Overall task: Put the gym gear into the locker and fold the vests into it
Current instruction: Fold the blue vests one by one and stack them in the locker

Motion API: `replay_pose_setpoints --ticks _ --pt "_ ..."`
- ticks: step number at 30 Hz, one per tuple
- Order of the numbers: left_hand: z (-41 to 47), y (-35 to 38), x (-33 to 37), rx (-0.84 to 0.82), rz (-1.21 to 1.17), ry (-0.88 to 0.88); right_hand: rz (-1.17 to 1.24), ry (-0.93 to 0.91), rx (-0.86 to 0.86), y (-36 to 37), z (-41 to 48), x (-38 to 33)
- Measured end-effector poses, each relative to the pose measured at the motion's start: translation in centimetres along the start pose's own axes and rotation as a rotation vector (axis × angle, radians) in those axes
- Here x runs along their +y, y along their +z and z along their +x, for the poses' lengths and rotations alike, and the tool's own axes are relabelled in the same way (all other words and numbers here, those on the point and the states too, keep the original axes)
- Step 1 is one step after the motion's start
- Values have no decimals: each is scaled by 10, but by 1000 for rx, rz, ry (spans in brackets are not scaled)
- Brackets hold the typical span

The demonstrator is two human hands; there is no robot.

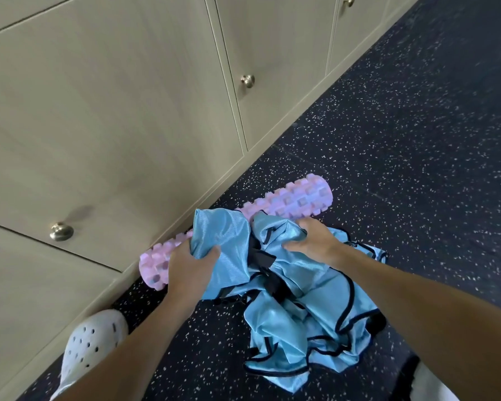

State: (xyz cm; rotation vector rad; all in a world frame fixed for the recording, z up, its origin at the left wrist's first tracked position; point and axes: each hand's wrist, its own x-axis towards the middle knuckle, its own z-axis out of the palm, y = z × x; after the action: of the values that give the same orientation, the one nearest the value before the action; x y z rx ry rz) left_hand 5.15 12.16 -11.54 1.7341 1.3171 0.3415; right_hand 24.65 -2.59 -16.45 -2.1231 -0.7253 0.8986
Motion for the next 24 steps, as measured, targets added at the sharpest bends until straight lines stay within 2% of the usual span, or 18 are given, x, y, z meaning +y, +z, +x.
replay_pose_setpoints --ticks 9,12,17,20,24 --pt "1 -32 21 79 13 -7 -15 -68 71 -34 -20 -35" --pt "-6 -43 37 53 -18 35 -24 -111 129 -55 -32 -59" --pt "-29 -65 74 44 -101 123 -104 -153 132 -82 -60 -101" --pt "-40 -76 85 53 -117 174 -153 -203 217 -92 -76 -121" --pt "-52 -82 87 49 -134 192 21 -248 299 -99 -95 -143"
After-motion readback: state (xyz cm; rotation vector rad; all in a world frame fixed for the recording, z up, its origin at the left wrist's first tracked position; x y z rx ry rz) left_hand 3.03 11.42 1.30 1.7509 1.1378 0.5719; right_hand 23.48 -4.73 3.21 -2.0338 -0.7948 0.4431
